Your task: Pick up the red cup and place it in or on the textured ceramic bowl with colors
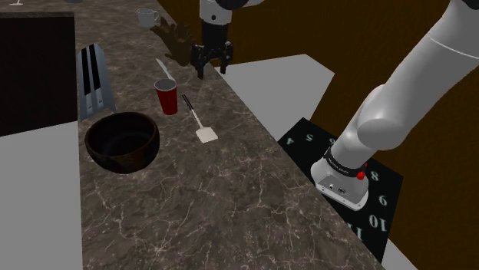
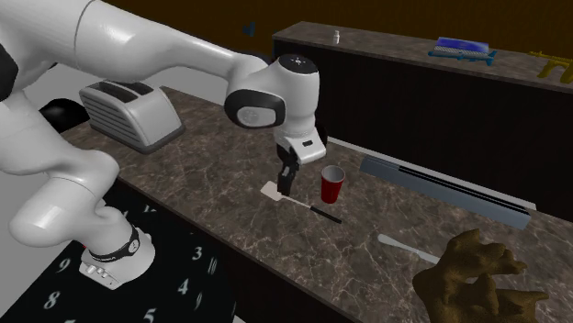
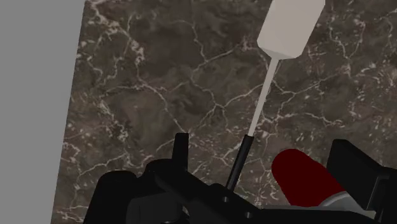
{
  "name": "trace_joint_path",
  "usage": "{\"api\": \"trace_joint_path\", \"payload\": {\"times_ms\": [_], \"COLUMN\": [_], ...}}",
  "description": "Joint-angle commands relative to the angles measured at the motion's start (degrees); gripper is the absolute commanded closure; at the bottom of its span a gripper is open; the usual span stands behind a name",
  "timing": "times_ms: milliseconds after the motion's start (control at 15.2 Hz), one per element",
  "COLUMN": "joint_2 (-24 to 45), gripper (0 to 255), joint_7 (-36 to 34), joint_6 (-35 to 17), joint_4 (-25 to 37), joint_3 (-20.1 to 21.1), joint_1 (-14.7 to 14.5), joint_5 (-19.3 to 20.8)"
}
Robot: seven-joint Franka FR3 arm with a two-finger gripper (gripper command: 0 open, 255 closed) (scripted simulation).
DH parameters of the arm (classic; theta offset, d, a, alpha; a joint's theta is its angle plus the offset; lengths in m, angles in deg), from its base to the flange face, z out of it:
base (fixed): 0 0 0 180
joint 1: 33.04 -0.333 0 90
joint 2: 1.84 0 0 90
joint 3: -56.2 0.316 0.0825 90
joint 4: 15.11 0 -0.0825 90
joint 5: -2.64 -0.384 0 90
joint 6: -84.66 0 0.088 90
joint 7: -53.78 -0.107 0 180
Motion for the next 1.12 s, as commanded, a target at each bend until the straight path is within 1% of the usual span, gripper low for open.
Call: {"api": "trace_joint_path", "payload": {"times_ms": [0, 264, 528, 594, 1056], "joint_2": [3.7, 11.8, 20.2, 20.7, 23.4], "gripper": [0, 0, 0, 0, 0], "joint_7": [-2.4, -6.8, -10.8, -11.0, -11.4], "joint_6": [-1.6, -3.6, -4.3, -4.3, -9.2], "joint_4": [3.1, 10.8, 20.0, 20.5, 18.3], "joint_3": [0.8, 1.5, 1.5, 1.5, 1.3], "joint_1": [-0.5, -1.8, -3.6, -3.7, -4.2], "joint_5": [0.9, 3.5, 6.3, 6.4, 7.1]}}
